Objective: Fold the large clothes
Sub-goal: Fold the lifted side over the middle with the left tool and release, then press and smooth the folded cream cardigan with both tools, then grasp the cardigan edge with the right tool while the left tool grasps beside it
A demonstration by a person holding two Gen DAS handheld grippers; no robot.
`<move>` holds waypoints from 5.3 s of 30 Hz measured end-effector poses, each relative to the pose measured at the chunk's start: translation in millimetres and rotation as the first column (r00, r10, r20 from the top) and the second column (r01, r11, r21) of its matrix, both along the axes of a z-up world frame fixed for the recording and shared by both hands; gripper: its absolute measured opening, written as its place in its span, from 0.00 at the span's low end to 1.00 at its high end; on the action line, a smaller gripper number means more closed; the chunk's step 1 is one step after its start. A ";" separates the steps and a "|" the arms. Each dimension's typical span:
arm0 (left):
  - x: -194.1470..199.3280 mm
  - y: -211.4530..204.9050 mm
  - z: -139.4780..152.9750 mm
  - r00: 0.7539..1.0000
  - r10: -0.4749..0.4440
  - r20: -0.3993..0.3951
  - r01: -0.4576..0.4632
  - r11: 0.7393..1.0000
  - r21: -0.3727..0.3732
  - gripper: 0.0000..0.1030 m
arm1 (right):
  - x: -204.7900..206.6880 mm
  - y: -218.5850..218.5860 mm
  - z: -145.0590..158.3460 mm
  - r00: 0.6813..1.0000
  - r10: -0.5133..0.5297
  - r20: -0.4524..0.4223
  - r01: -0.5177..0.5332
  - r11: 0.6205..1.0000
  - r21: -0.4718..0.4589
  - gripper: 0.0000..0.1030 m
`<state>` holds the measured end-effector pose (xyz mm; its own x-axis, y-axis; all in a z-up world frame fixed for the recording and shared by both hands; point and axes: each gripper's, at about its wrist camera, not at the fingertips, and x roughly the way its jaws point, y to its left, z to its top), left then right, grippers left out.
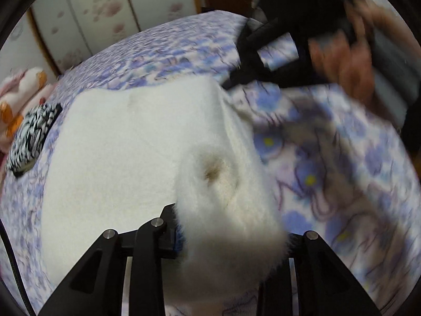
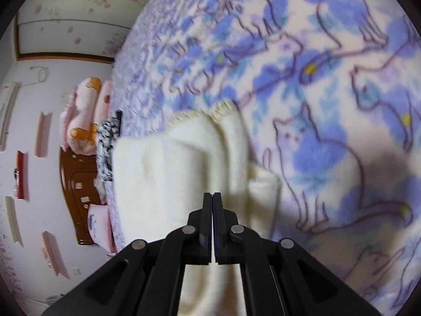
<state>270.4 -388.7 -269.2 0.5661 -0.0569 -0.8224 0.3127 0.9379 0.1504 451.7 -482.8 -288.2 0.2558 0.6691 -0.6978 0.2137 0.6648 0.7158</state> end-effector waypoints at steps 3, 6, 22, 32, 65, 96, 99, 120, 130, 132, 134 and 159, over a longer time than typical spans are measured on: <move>-11.7 -14.8 -9.9 0.996 -0.093 0.014 0.091 0.992 0.091 0.35 | -1.5 -5.4 9.2 1.000 0.010 0.016 -0.010 1.000 0.024 0.05; -18.4 -15.0 -10.7 0.988 -0.156 0.016 0.153 0.981 0.120 0.36 | -1.1 6.7 21.6 0.996 0.082 0.040 -0.082 0.997 0.002 0.05; -34.2 46.2 73.5 0.954 -0.262 -0.145 0.265 0.964 -0.004 0.70 | -78.6 65.8 37.1 0.966 0.248 -0.070 -0.250 0.968 -0.023 0.38; -13.0 159.5 96.9 0.958 0.011 -0.285 -0.054 0.988 -0.143 0.76 | -124.4 102.5 33.4 0.941 0.295 -0.165 -0.330 0.908 -0.259 0.07; 26.1 255.2 -43.9 0.793 0.232 -0.564 -0.402 0.895 -0.196 0.30 | -182.7 113.4 -24.8 0.996 0.076 -0.042 -0.085 0.768 -0.635 0.06; 30.1 212.0 -0.2 0.880 0.088 -0.466 -0.255 0.916 -0.310 0.07 | -191.5 198.9 28.5 0.928 0.157 0.337 0.039 0.861 -0.507 0.00; 51.8 208.7 -10.9 0.887 0.077 -0.456 -0.246 0.914 -0.324 0.07 | -175.1 202.7 15.1 0.929 0.138 0.344 0.054 0.869 -0.492 0.00; 153.7 207.1 -17.7 0.921 0.055 -0.385 -0.269 0.805 -0.528 0.06 | -49.1 181.1 6.3 0.913 0.044 0.406 0.138 0.902 -0.409 0.00; 223.9 199.7 -31.3 0.953 0.122 -0.278 -0.251 0.831 -0.497 0.01 | 0.5 163.0 1.3 0.907 -0.014 0.420 0.196 0.898 -0.394 0.00; 235.3 199.7 -32.4 0.956 0.126 -0.265 -0.246 0.836 -0.490 0.01 | 10.9 150.2 1.5 0.907 -0.067 0.416 0.251 0.879 -0.406 0.00; 243.8 202.8 -38.4 0.954 0.124 -0.274 -0.253 0.822 -0.510 0.01 | 17.8 135.4 0.2 0.904 -0.114 0.412 0.283 0.881 -0.378 0.00; 219.9 216.9 -20.8 0.965 0.129 -0.230 -0.217 0.885 -0.413 0.01 | -39.8 68.6 21.9 0.908 -0.160 0.387 0.342 0.817 -0.465 0.00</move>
